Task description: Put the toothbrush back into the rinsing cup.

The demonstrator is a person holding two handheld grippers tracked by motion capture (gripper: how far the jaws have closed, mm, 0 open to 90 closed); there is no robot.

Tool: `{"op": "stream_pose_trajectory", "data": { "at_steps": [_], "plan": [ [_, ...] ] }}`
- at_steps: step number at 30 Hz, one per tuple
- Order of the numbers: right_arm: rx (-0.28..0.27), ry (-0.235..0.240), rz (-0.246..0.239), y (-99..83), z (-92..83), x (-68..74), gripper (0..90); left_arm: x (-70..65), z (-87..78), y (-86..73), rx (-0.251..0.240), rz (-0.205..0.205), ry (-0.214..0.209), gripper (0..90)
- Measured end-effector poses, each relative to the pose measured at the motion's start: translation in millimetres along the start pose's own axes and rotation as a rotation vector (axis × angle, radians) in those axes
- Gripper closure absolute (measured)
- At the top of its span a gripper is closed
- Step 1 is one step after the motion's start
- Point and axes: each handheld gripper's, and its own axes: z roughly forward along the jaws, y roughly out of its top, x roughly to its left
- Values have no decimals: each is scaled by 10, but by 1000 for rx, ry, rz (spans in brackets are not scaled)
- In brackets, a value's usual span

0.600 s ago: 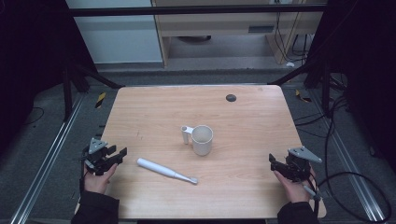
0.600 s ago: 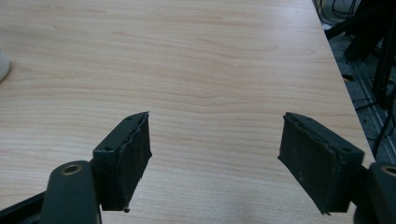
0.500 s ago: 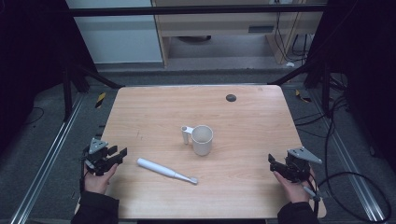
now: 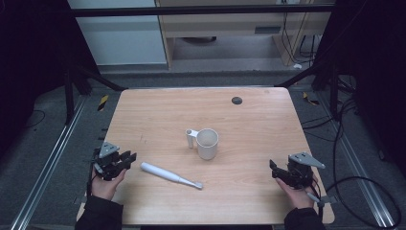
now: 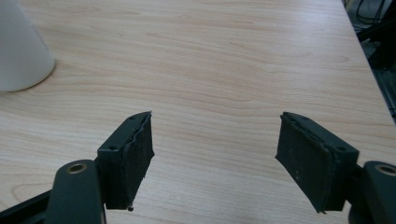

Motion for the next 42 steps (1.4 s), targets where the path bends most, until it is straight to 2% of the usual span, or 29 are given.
{"op": "stream_pose_trajectory", "data": {
  "at_steps": [13, 24, 33, 42],
  "plan": [
    [25, 34, -21, -3, 35, 72, 293, -221, 143, 80, 56, 57, -79, 824],
    [40, 43, -26, -5, 67, 82, 302, -395, 323, 124, 110, 105, -106, 890],
    [54, 43, -25, -11, 87, 83, 302, -443, 443, 87, 165, 128, -123, 894],
    [64, 42, -30, -18, 102, 78, 302, -441, 483, 70, 206, 150, -122, 894]
  ]
}}
